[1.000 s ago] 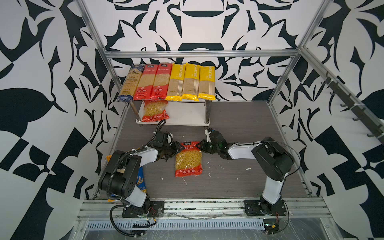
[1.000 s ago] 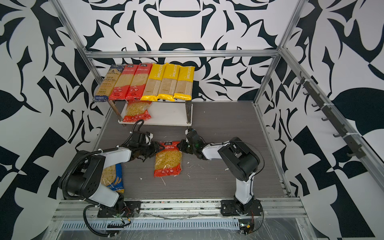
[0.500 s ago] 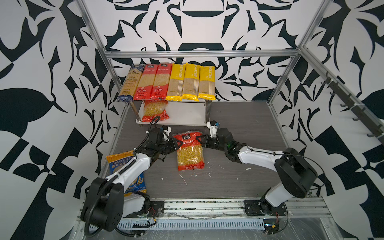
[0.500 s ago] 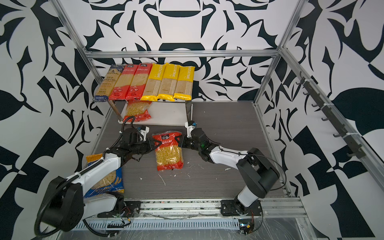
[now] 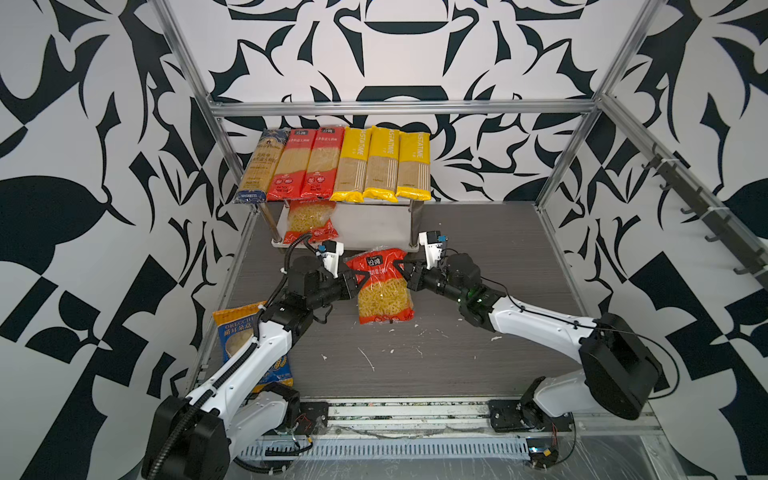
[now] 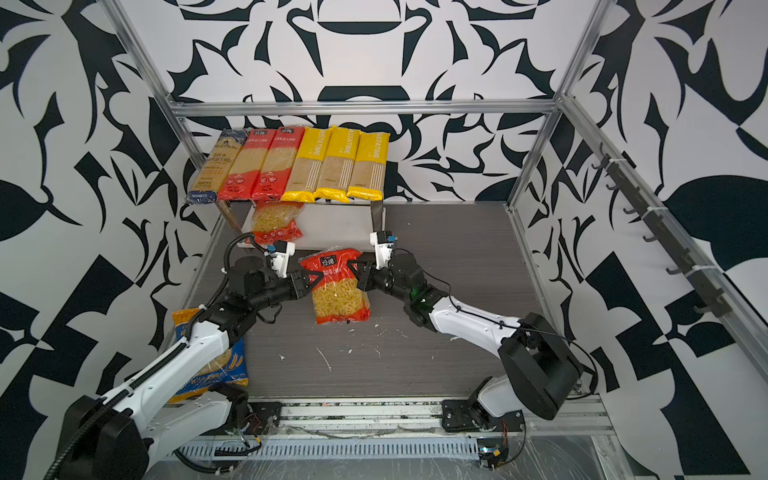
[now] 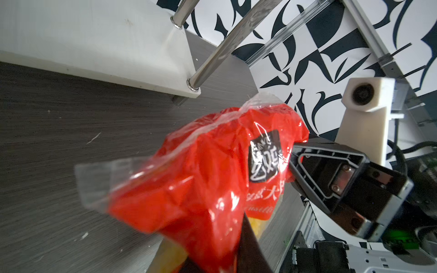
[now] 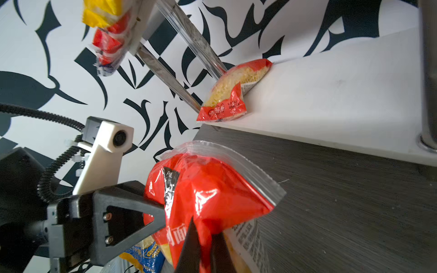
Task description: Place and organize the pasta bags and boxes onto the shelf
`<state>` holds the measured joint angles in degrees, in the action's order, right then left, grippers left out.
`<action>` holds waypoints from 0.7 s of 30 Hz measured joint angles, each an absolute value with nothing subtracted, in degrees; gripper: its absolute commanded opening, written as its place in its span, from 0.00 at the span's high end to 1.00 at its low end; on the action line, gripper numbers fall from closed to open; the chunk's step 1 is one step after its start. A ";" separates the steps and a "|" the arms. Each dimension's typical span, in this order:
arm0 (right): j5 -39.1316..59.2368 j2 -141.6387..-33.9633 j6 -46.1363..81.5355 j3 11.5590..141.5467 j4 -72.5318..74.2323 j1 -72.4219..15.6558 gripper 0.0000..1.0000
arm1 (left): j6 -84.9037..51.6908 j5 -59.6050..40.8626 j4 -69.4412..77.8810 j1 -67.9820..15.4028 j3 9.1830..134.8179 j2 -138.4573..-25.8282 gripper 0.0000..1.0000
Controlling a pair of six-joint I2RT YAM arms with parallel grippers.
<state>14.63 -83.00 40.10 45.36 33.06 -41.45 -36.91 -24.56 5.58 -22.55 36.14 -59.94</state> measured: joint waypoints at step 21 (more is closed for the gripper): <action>14.31 -93.06 46.13 42.17 27.11 -41.87 0.55 | -35.24 -17.67 -0.40 -19.62 38.28 -75.64 0.55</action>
